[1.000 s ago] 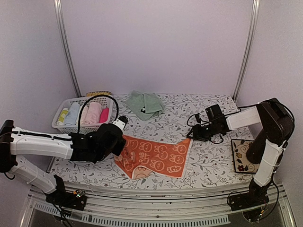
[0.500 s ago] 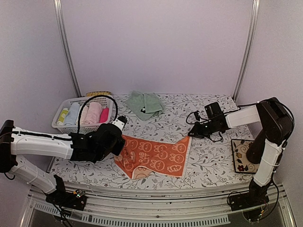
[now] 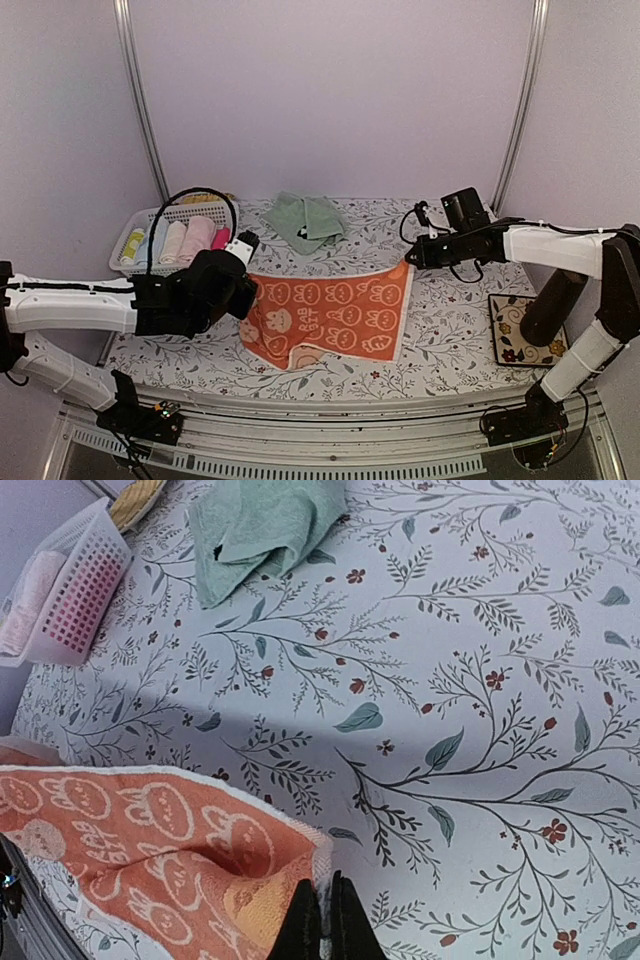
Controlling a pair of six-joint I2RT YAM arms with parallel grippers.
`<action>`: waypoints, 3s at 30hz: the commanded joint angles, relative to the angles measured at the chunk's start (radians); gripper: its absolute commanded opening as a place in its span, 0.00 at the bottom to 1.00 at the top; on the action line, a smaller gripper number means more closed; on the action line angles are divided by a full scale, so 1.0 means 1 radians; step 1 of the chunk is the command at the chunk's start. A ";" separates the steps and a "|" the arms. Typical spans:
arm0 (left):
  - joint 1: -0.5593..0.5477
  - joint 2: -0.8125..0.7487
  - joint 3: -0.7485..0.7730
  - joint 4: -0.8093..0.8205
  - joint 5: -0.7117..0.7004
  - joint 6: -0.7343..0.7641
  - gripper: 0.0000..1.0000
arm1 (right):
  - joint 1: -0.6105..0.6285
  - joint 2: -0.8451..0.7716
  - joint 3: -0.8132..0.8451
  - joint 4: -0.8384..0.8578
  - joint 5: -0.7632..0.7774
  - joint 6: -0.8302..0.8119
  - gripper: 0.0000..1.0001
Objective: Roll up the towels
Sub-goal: Pick up the towel from the center of the board, then flatten out the towel at the center of the board.
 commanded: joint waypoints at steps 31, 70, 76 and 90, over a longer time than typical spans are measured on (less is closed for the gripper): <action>-0.464 0.017 0.412 -1.036 -0.476 -0.670 0.00 | 0.141 -0.839 -0.107 -0.389 0.377 -0.143 0.02; 0.273 0.810 0.566 0.103 0.056 0.292 0.00 | -0.022 0.226 0.210 -0.093 0.768 -0.165 0.02; 0.288 0.831 0.555 0.178 0.094 0.332 0.00 | -0.032 0.219 0.199 -0.074 0.799 -0.193 0.02; 0.300 0.900 0.616 0.217 0.144 0.353 0.00 | -0.053 0.279 0.258 -0.086 0.867 -0.194 0.02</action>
